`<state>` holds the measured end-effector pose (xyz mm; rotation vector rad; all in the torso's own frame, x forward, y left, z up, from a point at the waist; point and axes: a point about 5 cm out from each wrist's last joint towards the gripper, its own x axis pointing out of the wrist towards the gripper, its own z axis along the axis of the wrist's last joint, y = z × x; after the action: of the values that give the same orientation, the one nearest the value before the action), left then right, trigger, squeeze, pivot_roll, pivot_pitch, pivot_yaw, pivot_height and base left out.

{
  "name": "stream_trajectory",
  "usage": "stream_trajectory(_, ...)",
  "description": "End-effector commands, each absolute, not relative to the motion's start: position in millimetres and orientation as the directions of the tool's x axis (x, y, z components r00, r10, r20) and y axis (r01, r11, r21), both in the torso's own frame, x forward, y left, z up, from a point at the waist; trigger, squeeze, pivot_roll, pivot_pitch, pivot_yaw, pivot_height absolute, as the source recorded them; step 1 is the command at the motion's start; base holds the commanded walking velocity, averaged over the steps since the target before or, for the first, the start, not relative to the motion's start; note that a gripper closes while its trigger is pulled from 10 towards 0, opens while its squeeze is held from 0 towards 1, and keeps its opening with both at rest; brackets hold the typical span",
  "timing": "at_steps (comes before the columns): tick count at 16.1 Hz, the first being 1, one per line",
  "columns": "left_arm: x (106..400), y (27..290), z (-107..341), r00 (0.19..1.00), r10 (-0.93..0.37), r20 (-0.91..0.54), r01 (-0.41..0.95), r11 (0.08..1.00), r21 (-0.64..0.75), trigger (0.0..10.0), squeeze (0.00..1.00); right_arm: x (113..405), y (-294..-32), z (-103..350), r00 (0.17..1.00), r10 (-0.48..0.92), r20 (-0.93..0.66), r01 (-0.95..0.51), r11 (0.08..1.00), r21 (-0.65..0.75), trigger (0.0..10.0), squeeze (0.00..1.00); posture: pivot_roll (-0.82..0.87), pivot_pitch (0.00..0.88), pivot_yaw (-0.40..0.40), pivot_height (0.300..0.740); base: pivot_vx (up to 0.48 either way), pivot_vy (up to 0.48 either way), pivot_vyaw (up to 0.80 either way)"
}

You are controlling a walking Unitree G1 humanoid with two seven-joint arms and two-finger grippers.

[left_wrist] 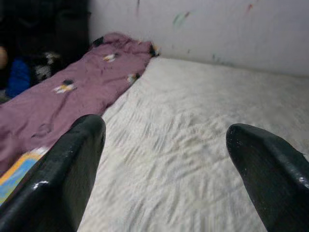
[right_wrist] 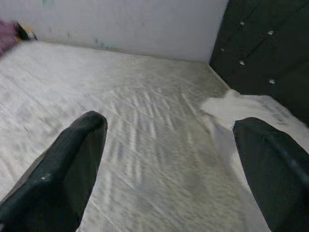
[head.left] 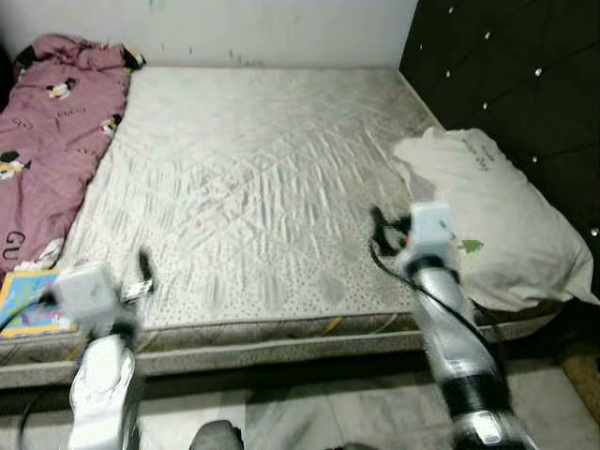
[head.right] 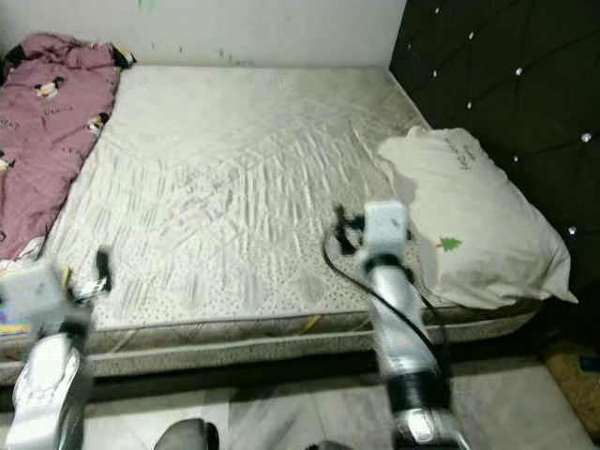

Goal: Clean up the room

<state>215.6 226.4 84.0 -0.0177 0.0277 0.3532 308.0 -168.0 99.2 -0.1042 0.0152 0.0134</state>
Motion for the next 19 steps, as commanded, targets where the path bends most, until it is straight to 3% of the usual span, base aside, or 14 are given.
stream_trajectory(1, 213, 227, 90, 0.940, 0.340, -0.017, -0.340, 0.940, -0.030, 10.0, 0.00, 305, -171, 106, 1.000, 0.003, -0.004, -0.004, 0.993, -0.114, 10.0, 0.00, 0.10, 0.000, -0.032, 0.740, 0.000, 0.000, 0.00)
stream_trajectory(5, 223, 215, 99, 0.964, 0.264, 0.010, -0.264, 0.964, -0.015, 10.0, 0.00, 302, -169, 113, 1.000, -0.012, -0.017, 0.010, 0.994, -0.111, 10.0, 0.00, 0.08, 0.000, -0.052, 0.740, 0.000, 0.000, 0.00)
stream_trajectory(11, 233, 200, 98, 0.987, 0.161, -0.027, -0.163, 0.982, -0.098, 10.0, 0.00, 297, -166, 114, 0.997, -0.074, -0.016, 0.073, 0.996, -0.060, 10.0, 0.00, 0.02, 0.000, 0.043, 0.740, 0.000, 0.000, 0.00)
stream_trajectory(19, 246, 170, 91, 0.997, 0.029, -0.065, -0.038, 0.990, -0.138, 10.0, 0.00, 282, -183, 108, 0.991, -0.125, -0.041, 0.122, 0.990, -0.067, 10.0, 0.00, -0.03, 0.000, 0.080, 0.740, 0.000, 0.000, 0.00)
